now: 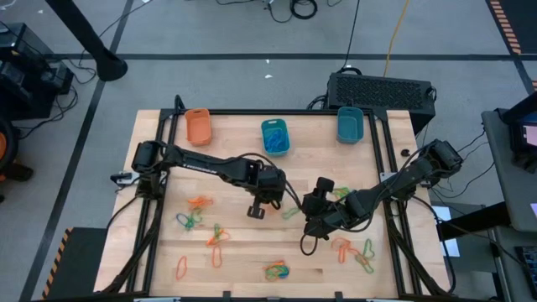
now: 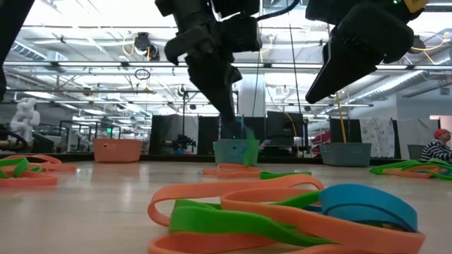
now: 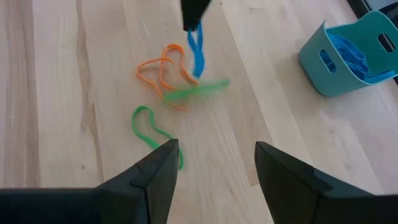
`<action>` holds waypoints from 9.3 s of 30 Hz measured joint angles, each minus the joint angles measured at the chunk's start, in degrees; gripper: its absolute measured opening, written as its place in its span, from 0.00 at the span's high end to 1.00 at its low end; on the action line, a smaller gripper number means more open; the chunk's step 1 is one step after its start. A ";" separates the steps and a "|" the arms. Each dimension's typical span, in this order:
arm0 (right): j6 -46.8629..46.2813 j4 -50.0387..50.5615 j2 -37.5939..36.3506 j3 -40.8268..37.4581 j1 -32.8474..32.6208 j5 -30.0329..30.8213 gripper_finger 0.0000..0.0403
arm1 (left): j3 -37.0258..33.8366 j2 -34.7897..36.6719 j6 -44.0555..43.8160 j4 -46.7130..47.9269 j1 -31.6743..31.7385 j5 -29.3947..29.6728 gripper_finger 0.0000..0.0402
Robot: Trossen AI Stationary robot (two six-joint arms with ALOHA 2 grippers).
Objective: Sort rubber bands into baskets
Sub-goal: Put the blue rubber band into the light blue bin
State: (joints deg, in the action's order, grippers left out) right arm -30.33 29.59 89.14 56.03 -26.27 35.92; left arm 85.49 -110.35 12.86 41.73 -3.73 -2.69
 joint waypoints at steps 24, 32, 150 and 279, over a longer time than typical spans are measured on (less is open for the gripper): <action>1.03 1.53 0.00 0.00 -1.20 -0.30 0.50 | 5.26 -0.83 4.16 0.76 19.44 6.80 1.00; 1.03 3.23 0.00 0.00 -1.21 -0.26 0.50 | 5.31 -0.83 3.98 -5.16 27.21 4.15 1.00; 0.27 23.09 -10.12 -21.51 0.77 -27.09 0.64 | -61.29 42.56 -6.43 -80.22 9.33 -8.94 0.61; 16.46 -37.15 -9.84 -7.76 5.95 -36.51 1.00 | -36.89 4.66 -0.37 -94.97 -1.88 -21.59 0.61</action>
State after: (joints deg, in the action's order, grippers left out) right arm -13.87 -7.56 79.31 48.27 -20.32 -0.59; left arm 48.60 -105.69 12.49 -53.24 -5.60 -24.28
